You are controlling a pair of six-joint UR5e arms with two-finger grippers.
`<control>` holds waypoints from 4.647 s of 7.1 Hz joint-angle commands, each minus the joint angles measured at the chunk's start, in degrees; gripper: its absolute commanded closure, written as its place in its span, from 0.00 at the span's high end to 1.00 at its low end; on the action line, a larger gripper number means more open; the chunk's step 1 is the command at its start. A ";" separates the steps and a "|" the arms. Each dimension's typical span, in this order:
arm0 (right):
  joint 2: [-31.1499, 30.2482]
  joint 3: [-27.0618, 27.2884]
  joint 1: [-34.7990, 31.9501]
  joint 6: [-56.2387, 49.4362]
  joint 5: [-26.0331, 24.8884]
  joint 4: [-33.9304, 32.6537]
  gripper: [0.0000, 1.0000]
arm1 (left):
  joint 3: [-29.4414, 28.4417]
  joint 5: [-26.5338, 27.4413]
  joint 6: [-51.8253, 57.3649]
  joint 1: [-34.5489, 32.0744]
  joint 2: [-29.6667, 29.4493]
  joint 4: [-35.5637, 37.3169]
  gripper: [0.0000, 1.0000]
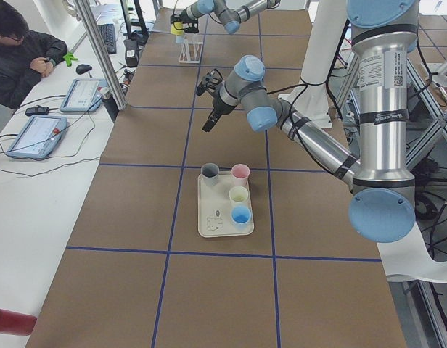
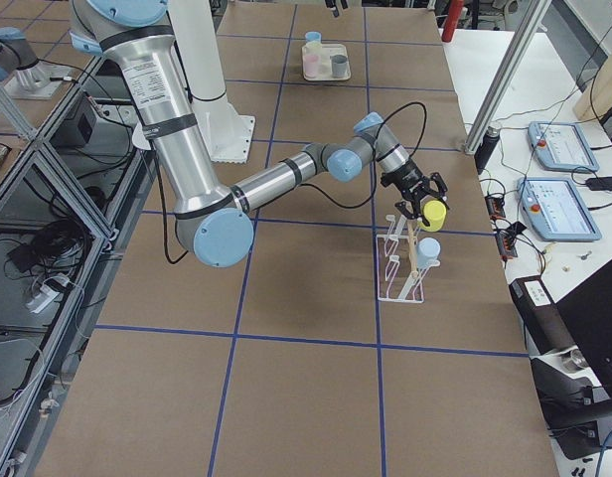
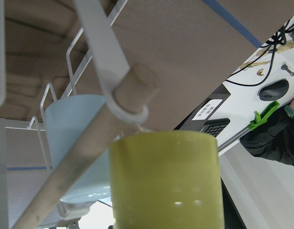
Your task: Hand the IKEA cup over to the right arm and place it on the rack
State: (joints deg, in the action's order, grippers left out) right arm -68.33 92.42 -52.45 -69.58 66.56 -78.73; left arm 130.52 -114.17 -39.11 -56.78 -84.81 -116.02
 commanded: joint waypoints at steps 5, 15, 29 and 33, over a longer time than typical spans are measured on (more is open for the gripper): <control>0.13 -1.81 2.97 0.23 -3.28 0.07 0.98 | -0.27 0.00 -0.09 0.00 0.00 -0.08 1.00; 3.64 18.82 9.79 52.33 14.38 1.21 1.00 | -2.81 0.88 0.70 0.00 1.83 -2.08 1.00; 17.09 21.76 27.14 89.53 26.05 -0.75 0.99 | -28.39 6.41 -6.07 8.26 1.58 -27.77 1.00; 16.74 20.96 27.14 89.35 28.36 0.07 1.00 | -29.62 6.50 -5.98 8.61 1.58 -27.85 0.58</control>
State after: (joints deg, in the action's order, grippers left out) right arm -51.47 113.54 -25.31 19.92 94.80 -78.84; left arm 101.15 -107.69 -45.10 -48.21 -83.24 -143.86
